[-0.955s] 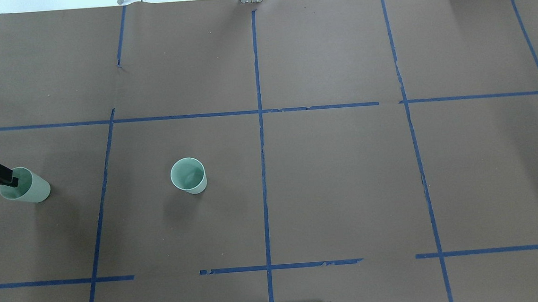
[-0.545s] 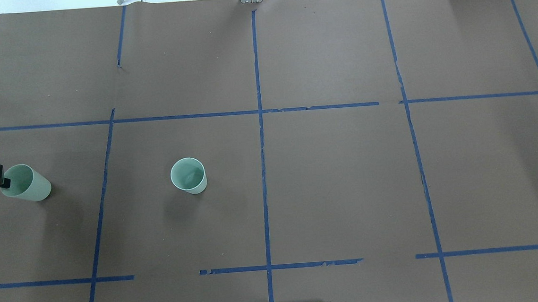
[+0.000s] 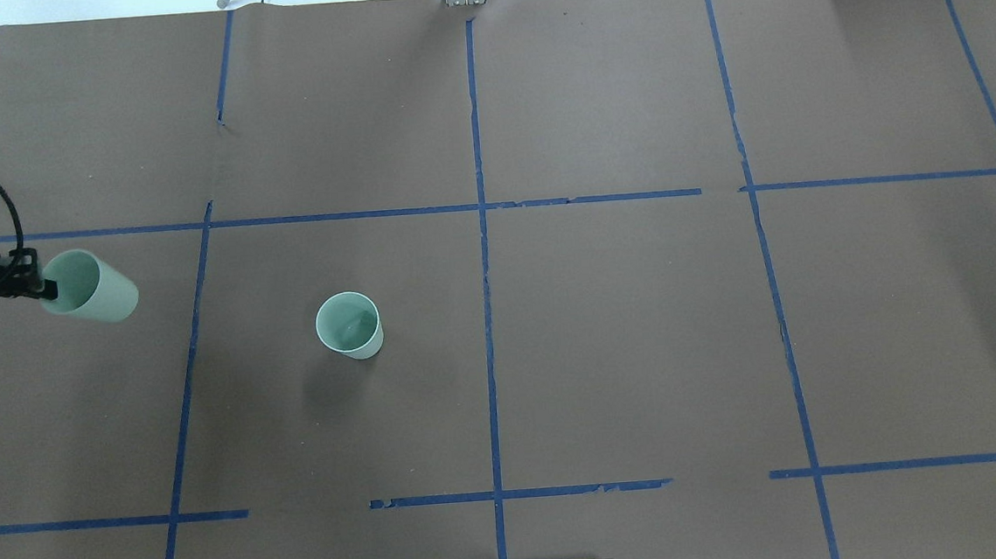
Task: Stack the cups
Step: 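Grasp the cup with the left gripper and carry it over the other cup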
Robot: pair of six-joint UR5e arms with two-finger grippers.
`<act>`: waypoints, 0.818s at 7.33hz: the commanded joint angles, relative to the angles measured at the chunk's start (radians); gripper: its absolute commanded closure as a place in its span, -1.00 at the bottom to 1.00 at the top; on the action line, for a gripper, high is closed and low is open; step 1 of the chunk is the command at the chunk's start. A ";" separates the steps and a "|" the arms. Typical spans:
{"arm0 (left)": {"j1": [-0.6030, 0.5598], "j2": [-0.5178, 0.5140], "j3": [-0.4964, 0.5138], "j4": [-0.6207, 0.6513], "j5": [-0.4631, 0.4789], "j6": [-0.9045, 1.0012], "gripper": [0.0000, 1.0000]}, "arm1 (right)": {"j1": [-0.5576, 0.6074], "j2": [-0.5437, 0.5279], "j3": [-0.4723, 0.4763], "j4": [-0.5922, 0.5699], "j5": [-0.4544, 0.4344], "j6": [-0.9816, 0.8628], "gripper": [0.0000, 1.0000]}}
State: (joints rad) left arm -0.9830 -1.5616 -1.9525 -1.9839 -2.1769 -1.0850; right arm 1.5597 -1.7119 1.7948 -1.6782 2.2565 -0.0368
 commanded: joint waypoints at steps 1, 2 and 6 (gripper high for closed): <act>0.077 -0.244 -0.068 0.315 0.096 -0.206 1.00 | -0.001 0.000 0.000 0.000 0.000 0.000 -1.00; 0.136 -0.378 -0.066 0.465 0.127 -0.289 1.00 | -0.001 0.000 0.000 0.000 0.000 0.000 -1.00; 0.326 -0.497 -0.048 0.554 0.175 -0.501 1.00 | -0.001 0.000 0.000 0.000 0.000 0.000 -1.00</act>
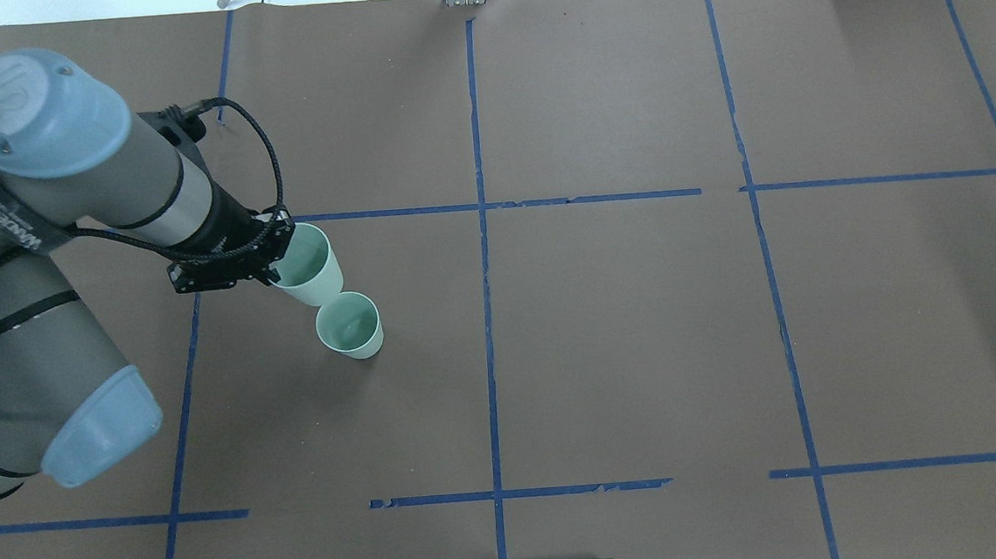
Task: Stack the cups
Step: 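Grasp the cup with the left gripper and carry it over the other cup, then lower the held cup into the other green cup and open the left gripper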
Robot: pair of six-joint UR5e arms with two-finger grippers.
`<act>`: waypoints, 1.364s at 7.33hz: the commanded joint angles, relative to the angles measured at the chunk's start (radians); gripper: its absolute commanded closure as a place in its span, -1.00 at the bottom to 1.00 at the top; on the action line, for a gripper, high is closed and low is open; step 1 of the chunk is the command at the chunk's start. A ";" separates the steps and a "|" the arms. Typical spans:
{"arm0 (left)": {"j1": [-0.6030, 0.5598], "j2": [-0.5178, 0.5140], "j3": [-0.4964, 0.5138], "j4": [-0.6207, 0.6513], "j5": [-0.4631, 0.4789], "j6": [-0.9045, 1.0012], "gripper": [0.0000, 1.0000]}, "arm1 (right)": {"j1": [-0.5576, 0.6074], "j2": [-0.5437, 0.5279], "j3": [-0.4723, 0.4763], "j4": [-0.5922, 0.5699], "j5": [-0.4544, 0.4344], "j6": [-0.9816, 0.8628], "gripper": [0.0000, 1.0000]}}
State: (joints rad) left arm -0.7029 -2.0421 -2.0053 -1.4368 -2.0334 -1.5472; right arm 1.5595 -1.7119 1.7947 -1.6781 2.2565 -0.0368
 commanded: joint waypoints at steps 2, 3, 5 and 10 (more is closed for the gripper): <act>0.062 -0.015 0.008 0.006 0.035 -0.039 1.00 | 0.001 0.000 0.000 0.000 0.000 0.000 -1.00; 0.068 -0.015 0.028 0.004 0.036 -0.039 1.00 | 0.001 0.000 0.000 0.000 0.000 0.000 -1.00; 0.080 -0.013 0.037 0.003 0.035 -0.039 1.00 | 0.001 0.000 0.000 0.000 0.000 0.000 -1.00; 0.071 0.002 -0.003 -0.019 0.024 0.004 -1.00 | -0.001 0.000 0.000 0.000 0.000 0.000 -1.00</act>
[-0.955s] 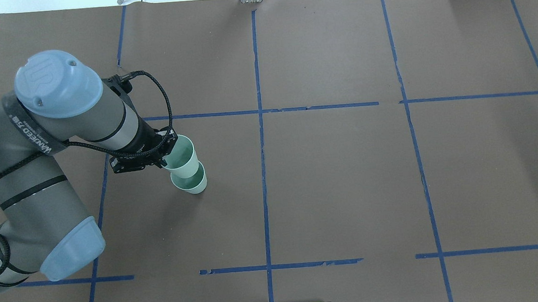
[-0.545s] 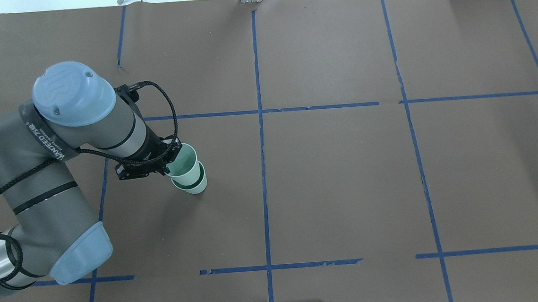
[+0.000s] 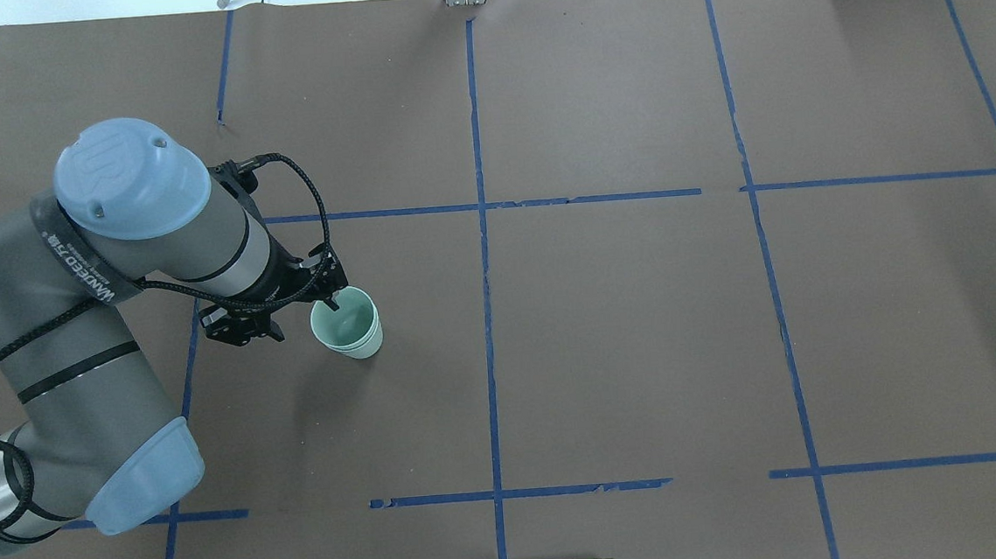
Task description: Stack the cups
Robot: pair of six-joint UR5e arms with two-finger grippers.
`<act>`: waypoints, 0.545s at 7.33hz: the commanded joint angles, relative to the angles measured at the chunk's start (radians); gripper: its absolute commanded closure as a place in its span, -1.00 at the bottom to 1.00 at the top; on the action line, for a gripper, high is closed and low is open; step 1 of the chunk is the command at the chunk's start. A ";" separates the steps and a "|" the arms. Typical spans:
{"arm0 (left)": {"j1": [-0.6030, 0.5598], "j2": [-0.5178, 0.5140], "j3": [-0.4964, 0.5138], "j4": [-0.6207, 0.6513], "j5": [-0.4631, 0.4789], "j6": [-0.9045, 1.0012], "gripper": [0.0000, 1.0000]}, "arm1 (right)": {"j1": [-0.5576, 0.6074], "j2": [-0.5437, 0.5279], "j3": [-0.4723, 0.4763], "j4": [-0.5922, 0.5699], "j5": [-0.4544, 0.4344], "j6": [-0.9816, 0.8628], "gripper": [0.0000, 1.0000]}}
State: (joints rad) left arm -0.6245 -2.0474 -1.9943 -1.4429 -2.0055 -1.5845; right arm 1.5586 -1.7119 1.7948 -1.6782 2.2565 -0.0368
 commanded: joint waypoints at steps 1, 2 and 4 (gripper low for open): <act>-0.045 0.035 -0.015 -0.017 -0.007 0.167 -1.00 | 0.000 0.000 0.000 0.000 0.000 0.000 -1.00; -0.116 0.102 -0.033 -0.022 -0.007 0.293 -1.00 | 0.000 0.000 0.000 0.000 0.000 0.000 -1.00; -0.281 0.238 -0.049 -0.024 -0.095 0.656 -1.00 | 0.000 0.000 0.000 0.000 0.000 0.000 -1.00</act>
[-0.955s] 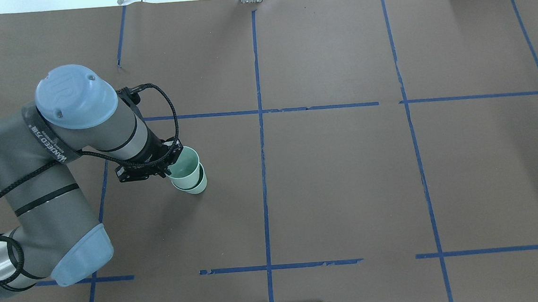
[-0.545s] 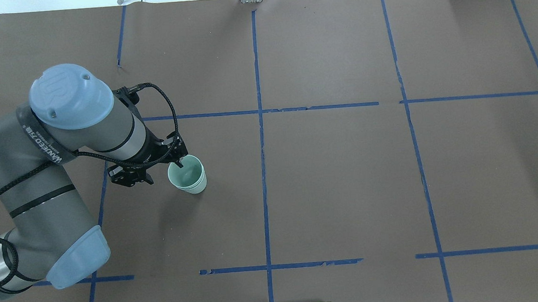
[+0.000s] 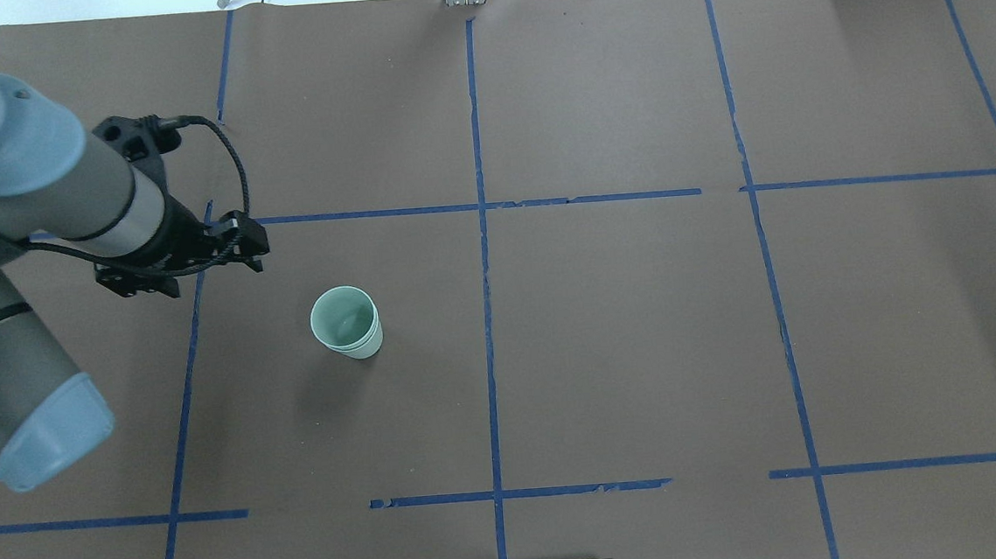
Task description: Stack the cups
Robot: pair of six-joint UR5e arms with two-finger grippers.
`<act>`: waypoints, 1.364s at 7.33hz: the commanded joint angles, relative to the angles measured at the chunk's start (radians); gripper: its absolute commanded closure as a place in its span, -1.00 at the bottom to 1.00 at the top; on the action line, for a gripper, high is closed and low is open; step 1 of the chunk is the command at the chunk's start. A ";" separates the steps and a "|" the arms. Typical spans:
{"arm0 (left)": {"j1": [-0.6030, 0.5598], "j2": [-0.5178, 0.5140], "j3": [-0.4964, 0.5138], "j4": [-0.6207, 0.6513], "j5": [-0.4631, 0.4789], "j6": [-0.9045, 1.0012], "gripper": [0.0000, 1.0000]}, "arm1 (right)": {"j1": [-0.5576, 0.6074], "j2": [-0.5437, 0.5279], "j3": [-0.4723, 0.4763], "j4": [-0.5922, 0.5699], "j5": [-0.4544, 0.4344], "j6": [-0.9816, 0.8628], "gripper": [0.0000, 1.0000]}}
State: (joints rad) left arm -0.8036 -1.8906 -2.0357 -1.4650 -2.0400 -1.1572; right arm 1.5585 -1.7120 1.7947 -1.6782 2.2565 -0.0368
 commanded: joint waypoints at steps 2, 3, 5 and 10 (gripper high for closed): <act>-0.318 0.250 0.005 -0.001 -0.114 0.689 -1.00 | 0.000 0.000 0.000 0.000 0.000 0.000 -1.00; -0.439 0.342 0.024 -0.001 -0.133 0.943 -1.00 | 0.000 0.000 0.000 0.000 0.000 0.000 -1.00; -0.662 0.442 0.136 -0.001 -0.193 1.323 -1.00 | 0.000 0.000 0.000 0.000 0.000 0.000 -1.00; -0.738 0.470 0.246 0.000 -0.246 1.344 -1.00 | 0.002 0.000 0.000 0.000 0.000 0.000 -1.00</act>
State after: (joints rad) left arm -1.5398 -1.4177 -1.7931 -1.4649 -2.2928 0.1875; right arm 1.5596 -1.7119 1.7947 -1.6782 2.2565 -0.0368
